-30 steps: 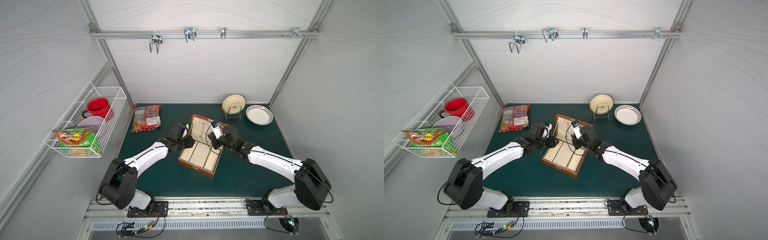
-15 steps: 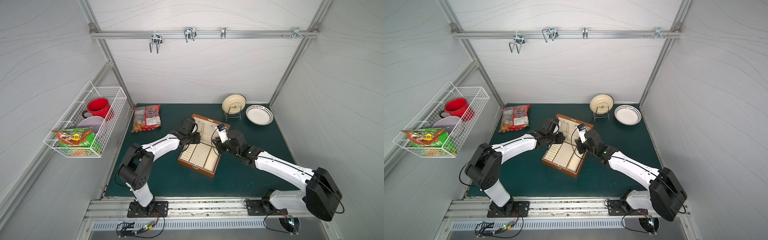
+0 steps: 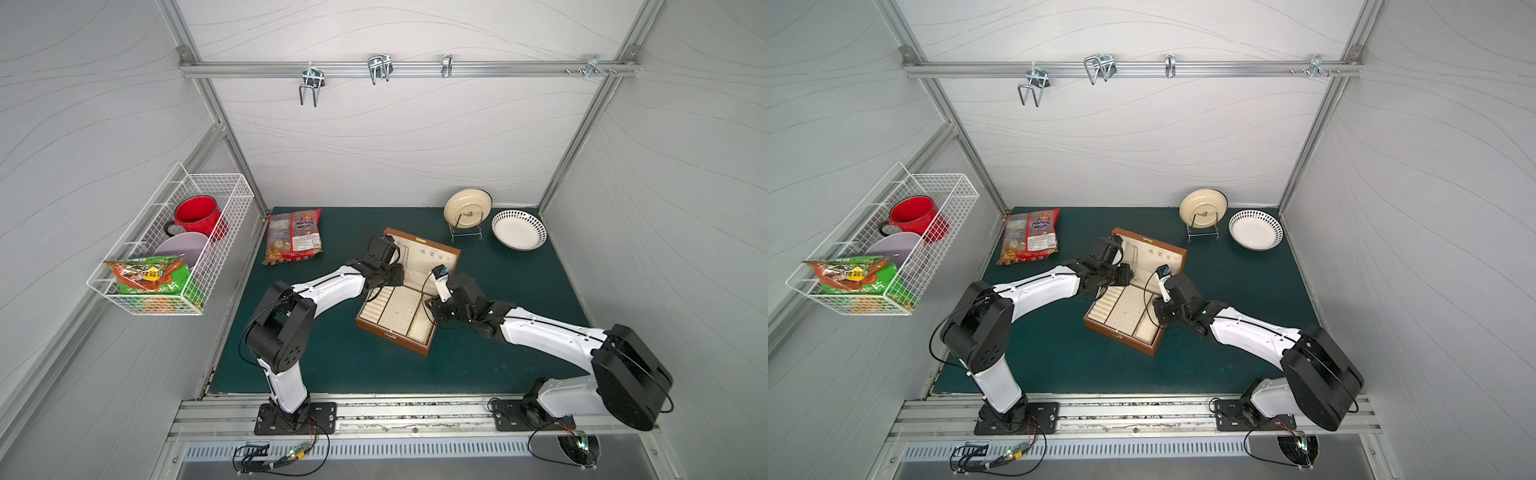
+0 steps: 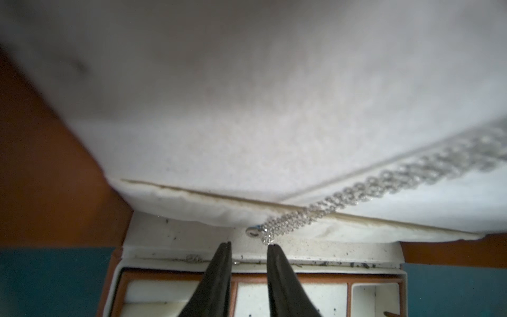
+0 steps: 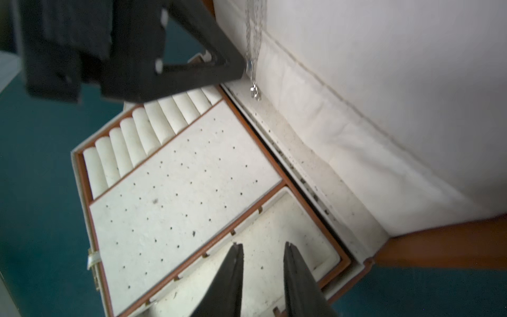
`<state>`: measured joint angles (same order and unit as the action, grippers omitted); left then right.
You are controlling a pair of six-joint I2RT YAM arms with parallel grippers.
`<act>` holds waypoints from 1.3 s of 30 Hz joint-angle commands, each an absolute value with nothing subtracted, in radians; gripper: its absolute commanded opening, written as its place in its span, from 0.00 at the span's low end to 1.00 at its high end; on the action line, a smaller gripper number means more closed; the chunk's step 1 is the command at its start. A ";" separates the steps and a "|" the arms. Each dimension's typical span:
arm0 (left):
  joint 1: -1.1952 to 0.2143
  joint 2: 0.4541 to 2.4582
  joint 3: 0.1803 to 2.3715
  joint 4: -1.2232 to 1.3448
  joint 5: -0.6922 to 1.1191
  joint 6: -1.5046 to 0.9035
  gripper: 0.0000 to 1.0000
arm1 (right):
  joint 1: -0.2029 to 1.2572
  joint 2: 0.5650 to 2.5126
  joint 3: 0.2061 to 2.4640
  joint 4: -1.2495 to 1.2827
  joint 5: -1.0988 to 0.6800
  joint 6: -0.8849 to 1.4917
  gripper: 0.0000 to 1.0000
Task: Put jewelry chain into jewelry box
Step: Adjust the jewelry box at the center of the board.
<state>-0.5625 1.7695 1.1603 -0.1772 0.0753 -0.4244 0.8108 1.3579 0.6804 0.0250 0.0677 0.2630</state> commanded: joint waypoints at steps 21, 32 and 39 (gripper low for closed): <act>-0.572 1.859 1.214 -0.110 -0.061 -0.595 0.05 | 0.857 1.369 0.601 0.063 0.084 0.279 0.29; -0.571 1.771 1.124 -0.129 -0.084 -0.592 0.01 | 0.856 1.371 0.603 0.063 0.106 0.264 0.29; -0.571 1.762 1.102 -0.128 -0.072 -0.604 0.02 | 0.856 1.373 0.610 0.062 0.104 0.265 0.29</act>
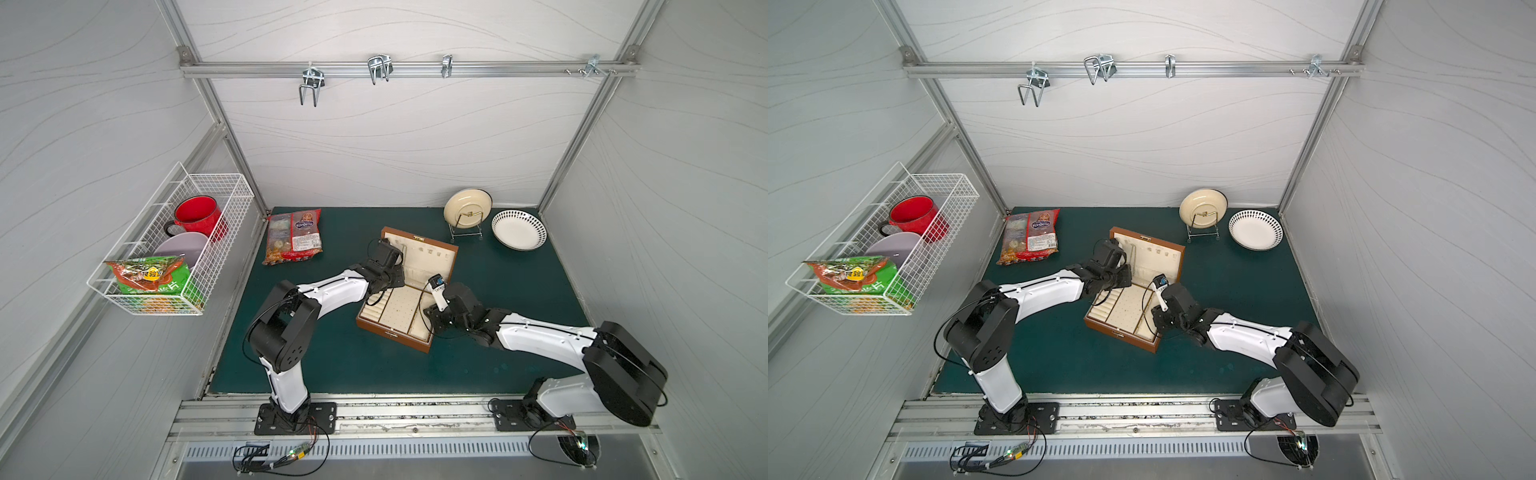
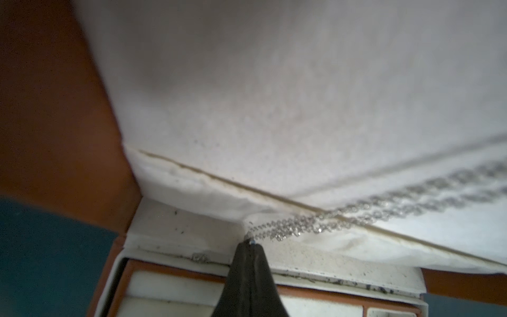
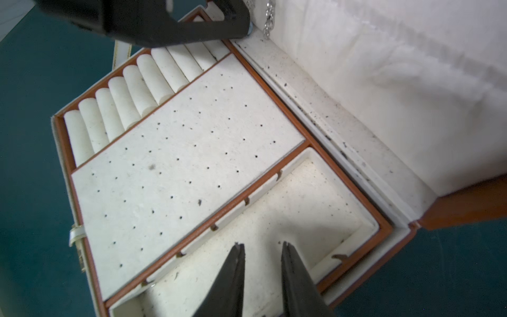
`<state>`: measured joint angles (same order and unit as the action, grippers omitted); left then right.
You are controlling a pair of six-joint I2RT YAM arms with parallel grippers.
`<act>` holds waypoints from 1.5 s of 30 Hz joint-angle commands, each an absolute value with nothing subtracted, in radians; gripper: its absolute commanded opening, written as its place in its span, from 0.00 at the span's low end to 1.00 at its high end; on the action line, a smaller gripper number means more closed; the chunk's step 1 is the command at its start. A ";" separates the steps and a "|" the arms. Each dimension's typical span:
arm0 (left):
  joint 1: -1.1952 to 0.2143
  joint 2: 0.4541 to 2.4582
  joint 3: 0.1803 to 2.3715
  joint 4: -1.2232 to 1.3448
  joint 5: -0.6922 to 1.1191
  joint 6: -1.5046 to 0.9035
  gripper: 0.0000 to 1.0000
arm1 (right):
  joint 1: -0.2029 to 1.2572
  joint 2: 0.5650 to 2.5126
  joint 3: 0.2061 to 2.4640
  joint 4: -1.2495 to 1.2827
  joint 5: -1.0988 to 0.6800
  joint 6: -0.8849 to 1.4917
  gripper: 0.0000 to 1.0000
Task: Put jewelry chain into jewelry box
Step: Adjust the jewelry box at the center of the board.
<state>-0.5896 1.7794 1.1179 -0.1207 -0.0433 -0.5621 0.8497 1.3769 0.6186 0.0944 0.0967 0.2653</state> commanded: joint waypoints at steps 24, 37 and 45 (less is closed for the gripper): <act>-0.574 1.634 1.124 -0.201 0.000 -0.626 0.16 | 0.750 1.316 0.652 -0.033 0.143 0.119 0.30; -0.491 1.410 0.919 -0.326 -0.002 -0.527 0.39 | 0.847 1.441 0.905 -0.075 0.157 0.169 0.36; -0.492 1.390 0.792 -0.290 0.029 -0.585 0.32 | 0.853 1.554 0.990 -0.056 0.176 0.213 0.35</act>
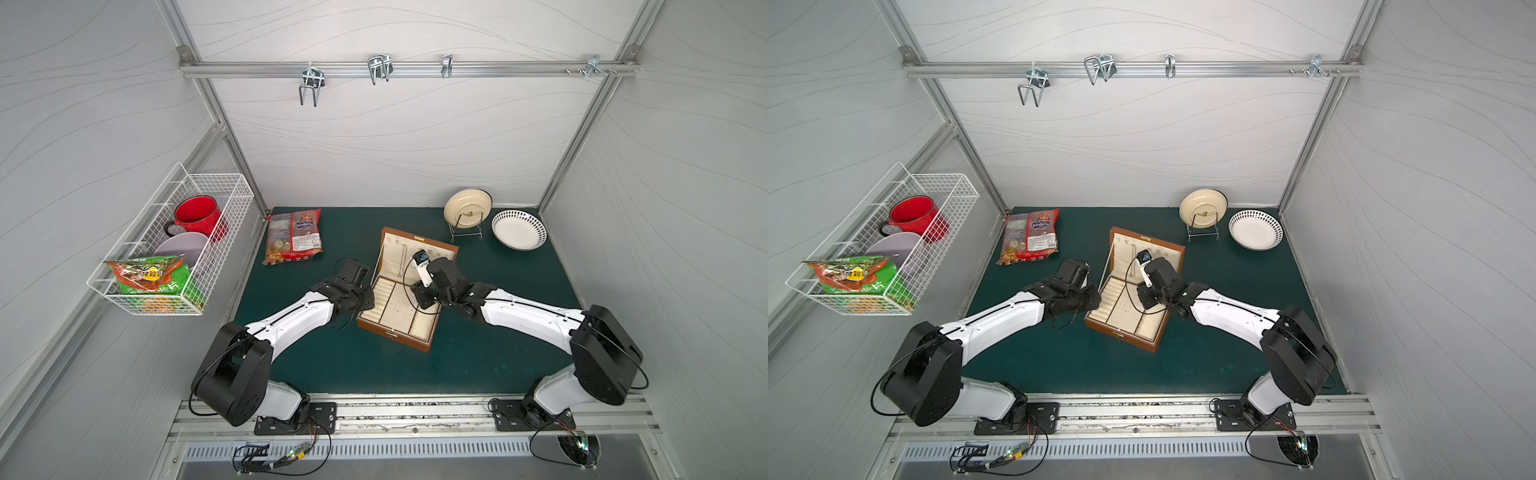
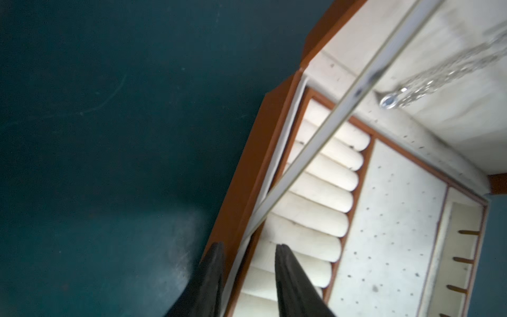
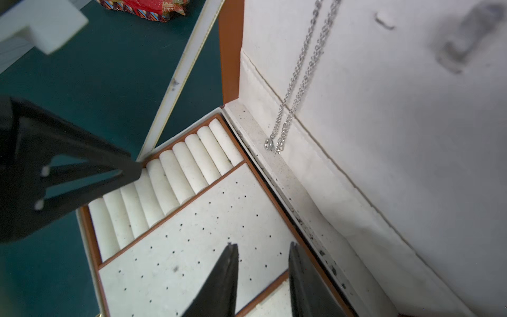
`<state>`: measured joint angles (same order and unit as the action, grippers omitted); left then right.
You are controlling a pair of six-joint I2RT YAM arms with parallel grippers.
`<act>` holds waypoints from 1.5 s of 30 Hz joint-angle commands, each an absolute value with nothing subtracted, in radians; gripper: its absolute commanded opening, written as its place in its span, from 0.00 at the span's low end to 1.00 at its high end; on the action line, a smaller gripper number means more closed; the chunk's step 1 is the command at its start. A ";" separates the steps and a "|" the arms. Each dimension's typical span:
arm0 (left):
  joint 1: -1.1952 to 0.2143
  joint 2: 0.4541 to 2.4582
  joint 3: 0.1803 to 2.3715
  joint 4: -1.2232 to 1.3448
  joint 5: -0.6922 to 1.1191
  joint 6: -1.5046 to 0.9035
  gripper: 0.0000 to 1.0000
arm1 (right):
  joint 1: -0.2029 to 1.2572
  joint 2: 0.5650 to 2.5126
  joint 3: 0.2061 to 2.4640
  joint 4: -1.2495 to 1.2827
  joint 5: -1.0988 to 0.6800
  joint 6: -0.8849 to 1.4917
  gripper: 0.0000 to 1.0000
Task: Put jewelry chain into jewelry box
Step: Adjust the jewelry box at the center of the board, then adjust the necklace in the storage slot.
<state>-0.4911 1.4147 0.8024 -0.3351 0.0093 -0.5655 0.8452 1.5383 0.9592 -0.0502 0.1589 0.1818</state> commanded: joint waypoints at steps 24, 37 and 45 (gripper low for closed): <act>-0.740 1.361 0.697 -0.131 0.103 -0.784 0.21 | 0.794 1.591 0.954 0.014 0.278 0.272 0.31; -0.743 1.338 0.695 -0.171 0.156 -0.763 0.22 | 0.849 1.674 0.974 0.113 0.428 0.381 0.31; -0.743 1.321 0.676 -0.159 0.167 -0.757 0.22 | 0.859 1.714 0.996 0.115 0.450 0.409 0.31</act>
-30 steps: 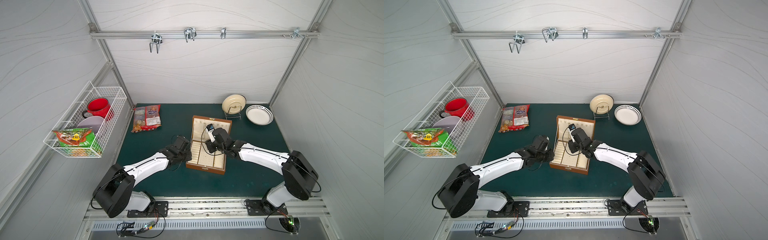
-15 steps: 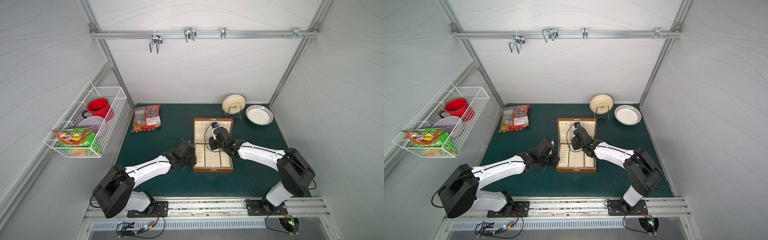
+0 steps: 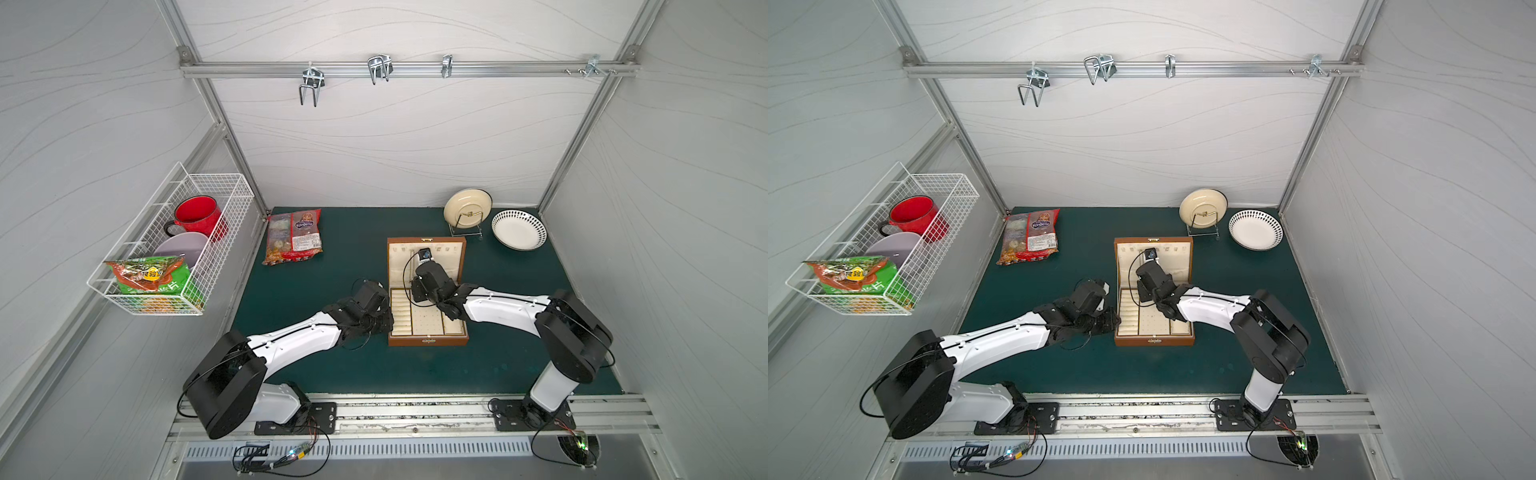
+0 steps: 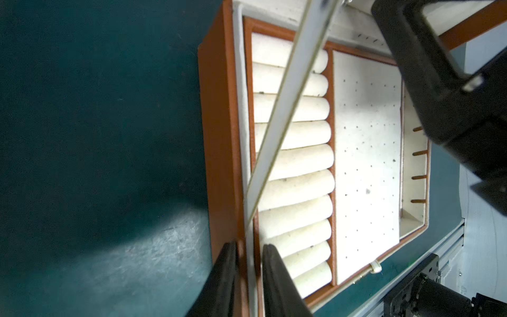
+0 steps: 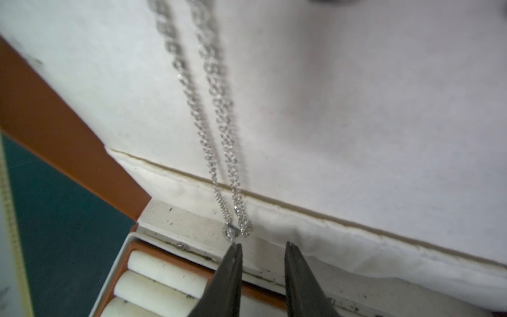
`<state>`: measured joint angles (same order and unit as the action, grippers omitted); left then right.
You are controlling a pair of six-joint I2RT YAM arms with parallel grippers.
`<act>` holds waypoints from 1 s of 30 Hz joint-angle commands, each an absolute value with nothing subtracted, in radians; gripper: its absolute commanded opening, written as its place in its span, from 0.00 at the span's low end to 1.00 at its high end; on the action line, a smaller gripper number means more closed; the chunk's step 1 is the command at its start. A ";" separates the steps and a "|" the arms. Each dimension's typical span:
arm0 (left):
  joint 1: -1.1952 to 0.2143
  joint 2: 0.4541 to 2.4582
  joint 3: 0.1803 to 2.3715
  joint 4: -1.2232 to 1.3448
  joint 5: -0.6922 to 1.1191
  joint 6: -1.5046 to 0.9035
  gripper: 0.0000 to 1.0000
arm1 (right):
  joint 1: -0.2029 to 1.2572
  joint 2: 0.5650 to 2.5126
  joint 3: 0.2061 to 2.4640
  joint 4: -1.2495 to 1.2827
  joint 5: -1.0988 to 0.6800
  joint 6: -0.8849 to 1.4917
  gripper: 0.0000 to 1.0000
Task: Put jewelry chain into jewelry box
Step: Adjust the necklace in the storage slot.
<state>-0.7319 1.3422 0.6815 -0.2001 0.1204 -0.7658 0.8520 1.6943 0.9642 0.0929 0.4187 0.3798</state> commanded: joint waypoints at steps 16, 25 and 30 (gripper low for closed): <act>-0.743 1.339 0.672 -0.139 0.185 -0.752 0.22 | 0.867 1.767 1.023 0.159 0.479 0.434 0.34; -0.744 1.341 0.666 -0.130 0.187 -0.756 0.22 | 0.876 1.786 1.028 0.178 0.523 0.482 0.31; -0.744 1.342 0.659 -0.125 0.185 -0.757 0.22 | 0.900 1.797 1.032 0.201 0.566 0.531 0.28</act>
